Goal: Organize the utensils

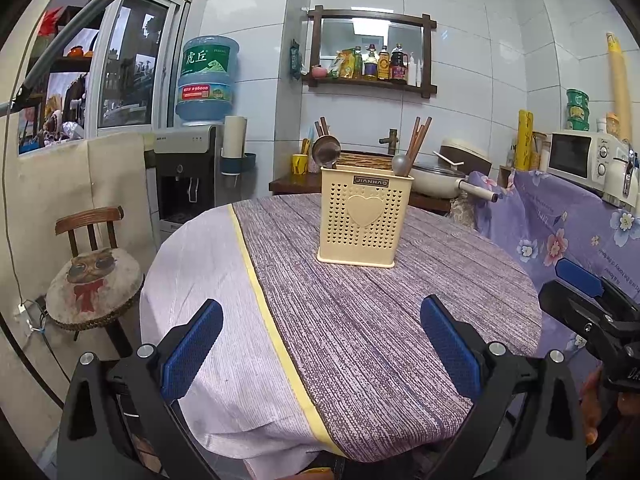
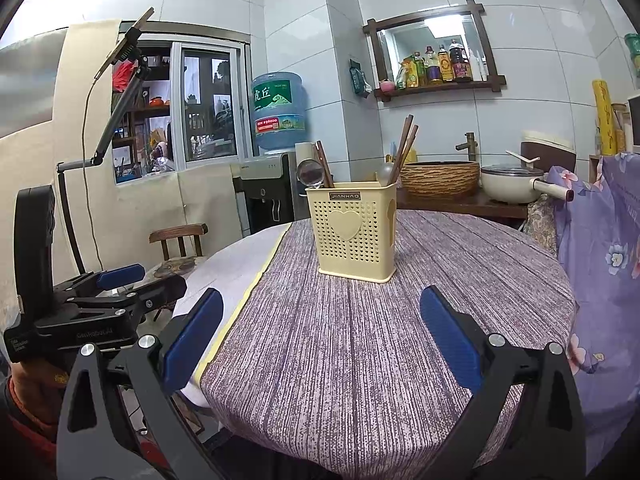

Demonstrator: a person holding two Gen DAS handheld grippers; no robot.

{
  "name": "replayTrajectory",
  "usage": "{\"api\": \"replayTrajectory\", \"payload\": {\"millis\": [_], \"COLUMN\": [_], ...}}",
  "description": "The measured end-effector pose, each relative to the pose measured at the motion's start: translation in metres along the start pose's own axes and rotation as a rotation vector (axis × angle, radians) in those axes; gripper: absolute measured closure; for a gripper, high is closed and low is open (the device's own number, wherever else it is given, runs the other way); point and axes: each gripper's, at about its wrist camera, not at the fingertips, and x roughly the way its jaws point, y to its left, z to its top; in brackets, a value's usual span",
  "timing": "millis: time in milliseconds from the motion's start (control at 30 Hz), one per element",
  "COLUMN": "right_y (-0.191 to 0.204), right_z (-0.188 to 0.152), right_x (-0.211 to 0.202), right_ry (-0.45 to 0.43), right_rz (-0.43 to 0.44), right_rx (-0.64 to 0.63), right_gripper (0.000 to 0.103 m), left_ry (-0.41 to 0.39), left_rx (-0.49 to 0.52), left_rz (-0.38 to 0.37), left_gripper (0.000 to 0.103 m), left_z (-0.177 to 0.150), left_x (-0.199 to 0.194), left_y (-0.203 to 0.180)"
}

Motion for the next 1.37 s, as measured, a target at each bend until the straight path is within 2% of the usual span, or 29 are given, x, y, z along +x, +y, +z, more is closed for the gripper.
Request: {"api": "replayTrajectory", "payload": {"millis": [1367], "right_y": [-0.0007], "right_z": [-0.0022], "right_x": [0.0032], "right_ry": [0.007], "right_rz": [0.002], "right_rx": [0.002], "right_gripper": [0.006], "left_ry": [0.007], "left_rx": [-0.016], "left_rz": [-0.005], "left_gripper": [0.005], "left_z": [-0.0005], "left_x": [-0.0016], "left_y": [0.0034]}}
